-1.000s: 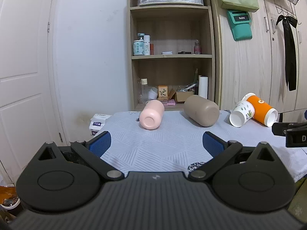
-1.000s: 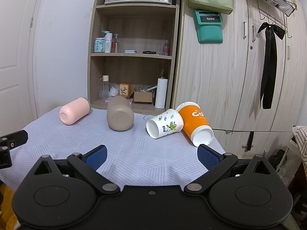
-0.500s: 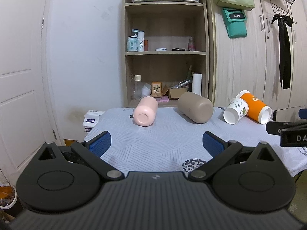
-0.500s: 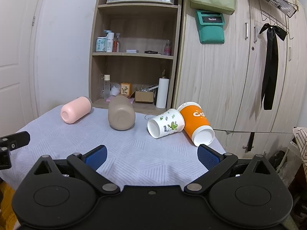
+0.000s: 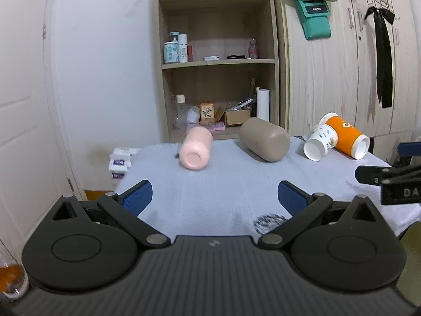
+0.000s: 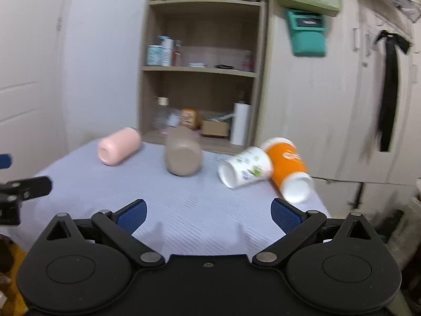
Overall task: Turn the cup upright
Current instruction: 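Move the left gripper over the lying pink bottle and close on it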
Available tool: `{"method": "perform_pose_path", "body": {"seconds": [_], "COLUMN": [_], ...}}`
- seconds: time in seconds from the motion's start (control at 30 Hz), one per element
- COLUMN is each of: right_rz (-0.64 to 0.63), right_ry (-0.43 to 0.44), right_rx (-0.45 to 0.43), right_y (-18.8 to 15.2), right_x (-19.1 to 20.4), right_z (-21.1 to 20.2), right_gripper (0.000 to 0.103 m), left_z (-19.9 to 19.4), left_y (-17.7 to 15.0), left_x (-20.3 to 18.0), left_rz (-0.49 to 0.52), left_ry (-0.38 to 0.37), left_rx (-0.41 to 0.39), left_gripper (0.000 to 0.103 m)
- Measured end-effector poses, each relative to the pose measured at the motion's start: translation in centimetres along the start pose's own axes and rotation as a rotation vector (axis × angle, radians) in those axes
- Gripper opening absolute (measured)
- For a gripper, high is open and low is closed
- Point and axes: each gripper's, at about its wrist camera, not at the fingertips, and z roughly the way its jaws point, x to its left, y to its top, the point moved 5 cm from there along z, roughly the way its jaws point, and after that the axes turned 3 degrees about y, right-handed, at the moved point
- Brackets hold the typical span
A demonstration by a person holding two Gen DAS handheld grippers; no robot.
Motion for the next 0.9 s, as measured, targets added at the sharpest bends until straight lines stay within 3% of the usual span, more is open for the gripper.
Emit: {"method": "perform_pose_path", "body": {"seconds": [0.2,0.37,0.53,0.67,0.9], "right_rz": [0.005,-0.015,-0.026,-0.012,-0.042], "right_ry": [0.239,0.365,0.442,0.508,0.521], "right_rx": [0.014,0.071,0.095,0.114,0.181], "right_y": [2.9,5.1,5.5,5.6,5.4], "right_x": [1.7,3.5,5.5,7.1,8.1], "right_z": [3.0,6.7,9.9,12.1,15.1], "right_gripper": [0.102,0.102,0.102,0.102,0.102], "left_z": [3.7,8.7,14.0,18.0,23.4], "left_y": [4.1,5.9,6.8,7.0,6.2], "left_x": [2.2,3.8,5.0,5.6,6.4], "left_rz": [0.013,-0.056,-0.069,-0.107,-0.182], "left_ry": [-0.055,-0.156,-0.121,-0.135,-0.168], "left_rx": [0.09,0.206,0.279,0.311,0.384], "left_gripper": [0.103,0.103,0.1,0.099,0.093]}}
